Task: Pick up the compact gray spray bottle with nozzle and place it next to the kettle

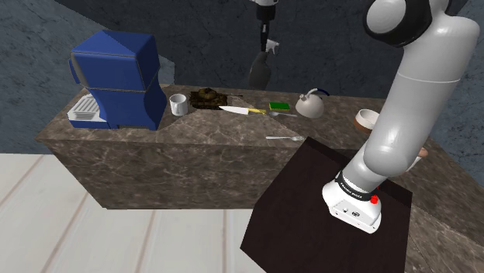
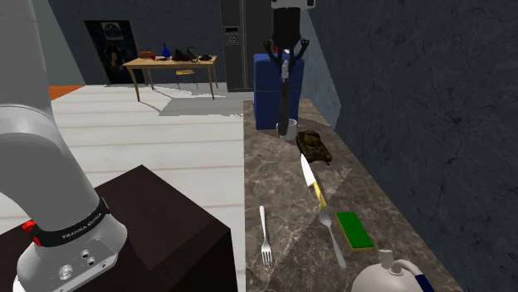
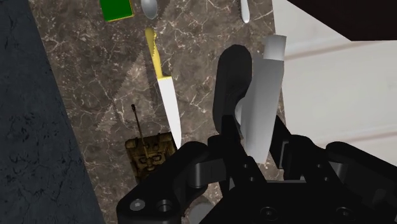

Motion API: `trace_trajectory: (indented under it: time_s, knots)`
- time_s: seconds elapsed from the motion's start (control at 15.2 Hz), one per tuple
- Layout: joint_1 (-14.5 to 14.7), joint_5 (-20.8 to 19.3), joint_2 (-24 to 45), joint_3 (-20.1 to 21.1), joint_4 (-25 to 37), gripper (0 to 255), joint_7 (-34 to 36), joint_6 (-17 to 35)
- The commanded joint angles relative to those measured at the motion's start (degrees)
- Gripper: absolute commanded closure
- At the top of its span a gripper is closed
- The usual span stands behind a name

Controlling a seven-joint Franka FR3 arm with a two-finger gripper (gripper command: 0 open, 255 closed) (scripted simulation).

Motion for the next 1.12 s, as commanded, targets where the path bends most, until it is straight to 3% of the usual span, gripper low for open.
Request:
trace_trajectory:
  time_s: [0.0,0.2,1.06]
  knots:
    - [-0.04,0.03,0.09,-0.02,1.83,255,-0.18,-1.75]
    - [-0.1,0.1,0.39,-0.05,4.32,255,-0.41,-3.92]
    - [-8.14,-2.01,-10.05,-6.46,-9.84,255,-14.49,1.64]
